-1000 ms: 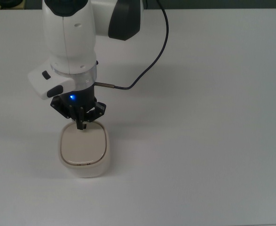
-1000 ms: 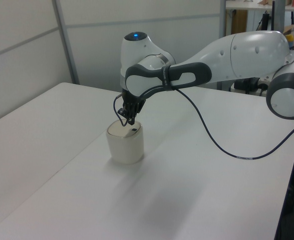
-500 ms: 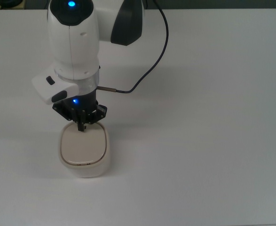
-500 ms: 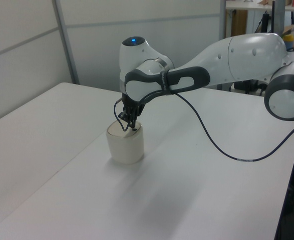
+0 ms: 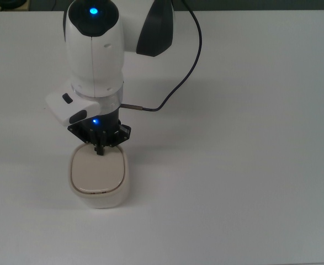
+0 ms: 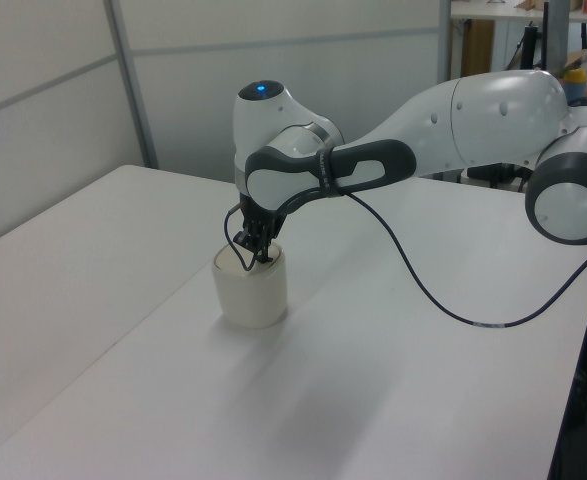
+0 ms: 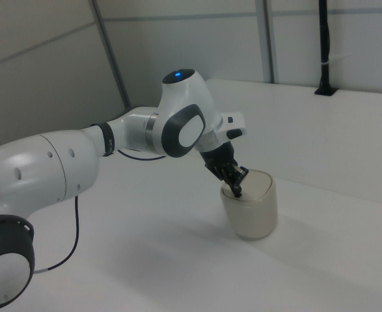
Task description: Open the trash can
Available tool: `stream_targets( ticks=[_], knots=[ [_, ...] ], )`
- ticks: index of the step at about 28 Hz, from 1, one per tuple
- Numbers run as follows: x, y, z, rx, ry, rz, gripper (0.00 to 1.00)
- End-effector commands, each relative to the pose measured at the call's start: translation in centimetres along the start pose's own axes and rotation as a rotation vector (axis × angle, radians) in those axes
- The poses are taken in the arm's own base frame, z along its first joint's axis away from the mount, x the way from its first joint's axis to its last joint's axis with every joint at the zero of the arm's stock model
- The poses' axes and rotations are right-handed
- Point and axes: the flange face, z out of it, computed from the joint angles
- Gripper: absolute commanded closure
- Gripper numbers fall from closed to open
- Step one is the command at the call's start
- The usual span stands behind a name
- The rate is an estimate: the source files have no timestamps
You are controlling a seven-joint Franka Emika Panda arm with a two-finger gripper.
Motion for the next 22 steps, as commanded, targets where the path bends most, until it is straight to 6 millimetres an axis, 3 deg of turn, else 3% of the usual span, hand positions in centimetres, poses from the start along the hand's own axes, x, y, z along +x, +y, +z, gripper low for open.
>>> stream_targets(
  ticks=[1,6,12,16,18,22],
  knots=[
    [-0.5,-0.2,1.2,-0.025,-0.012,-0.008,1.00],
    [-0.8,-0.3,2.7,-0.030,-0.034,-0.014,1.00],
    [-0.9,-0.4,2.9,-0.028,-0.038,-0.019,1.00],
    [-0.5,-0.3,0.8,-0.010,-0.016,0.000,1.00],
    [-0.3,0.0,-1.4,0.004,0.013,0.018,1.00],
    [-0.6,0.0,-2.2,0.034,-0.014,0.038,0.97]
  ],
)
